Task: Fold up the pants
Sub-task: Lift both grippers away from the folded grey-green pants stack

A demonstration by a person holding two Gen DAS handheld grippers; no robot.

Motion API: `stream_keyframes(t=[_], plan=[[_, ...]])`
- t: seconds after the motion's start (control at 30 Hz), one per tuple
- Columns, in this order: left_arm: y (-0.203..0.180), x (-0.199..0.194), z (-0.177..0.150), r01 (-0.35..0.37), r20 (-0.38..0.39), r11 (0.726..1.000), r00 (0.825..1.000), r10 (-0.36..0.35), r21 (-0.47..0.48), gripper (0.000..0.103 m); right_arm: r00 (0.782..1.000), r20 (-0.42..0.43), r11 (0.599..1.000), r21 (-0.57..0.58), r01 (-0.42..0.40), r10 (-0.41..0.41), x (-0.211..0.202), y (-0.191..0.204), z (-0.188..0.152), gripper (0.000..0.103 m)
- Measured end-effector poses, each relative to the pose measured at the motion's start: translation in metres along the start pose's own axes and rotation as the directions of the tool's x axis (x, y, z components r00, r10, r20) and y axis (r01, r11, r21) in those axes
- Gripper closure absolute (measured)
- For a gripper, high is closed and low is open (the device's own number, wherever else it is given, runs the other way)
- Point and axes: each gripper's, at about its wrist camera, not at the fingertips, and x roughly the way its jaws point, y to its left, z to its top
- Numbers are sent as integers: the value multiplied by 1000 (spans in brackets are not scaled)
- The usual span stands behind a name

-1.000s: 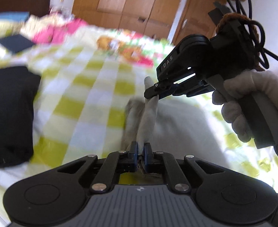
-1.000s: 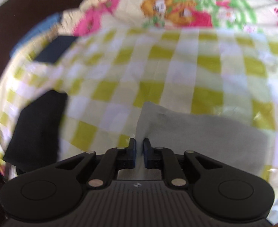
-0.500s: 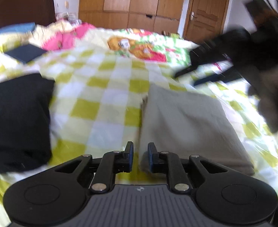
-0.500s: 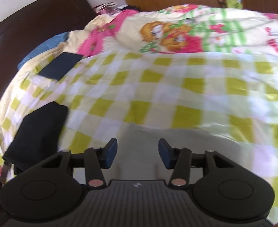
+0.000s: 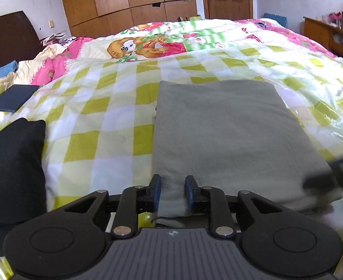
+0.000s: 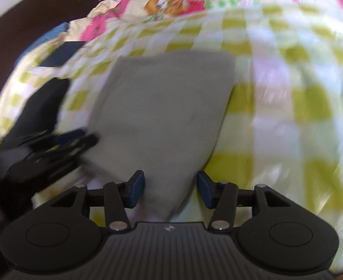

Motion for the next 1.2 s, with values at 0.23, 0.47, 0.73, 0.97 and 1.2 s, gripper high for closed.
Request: stream_keyframes(t=[0.23,0.47,0.73,0.97,1.2], plan=[[-11,-1,2,-38,-24,998,999,40,54,65,996,47,997,5,-80,80,-32,-5,-13,53],[-10,-19,19,-4,22,1000,1000,4,-11,65,979,180,993,60,-104,92,-32,-22,10,51],[-26,-3,4,-9,-49,998,999,13,67,65,967,-6,965,-66,-253,253,-16,9,-30,53],[-15,-23,12,-4,0,999,1000,4,47,65,969,133,978,-6,-209,208,-46,-16,-20,51],[-26,-1,6,23,-85,994,996,-14,103,64,976,10,972,91,-217,217,-10,-26,-19,51]])
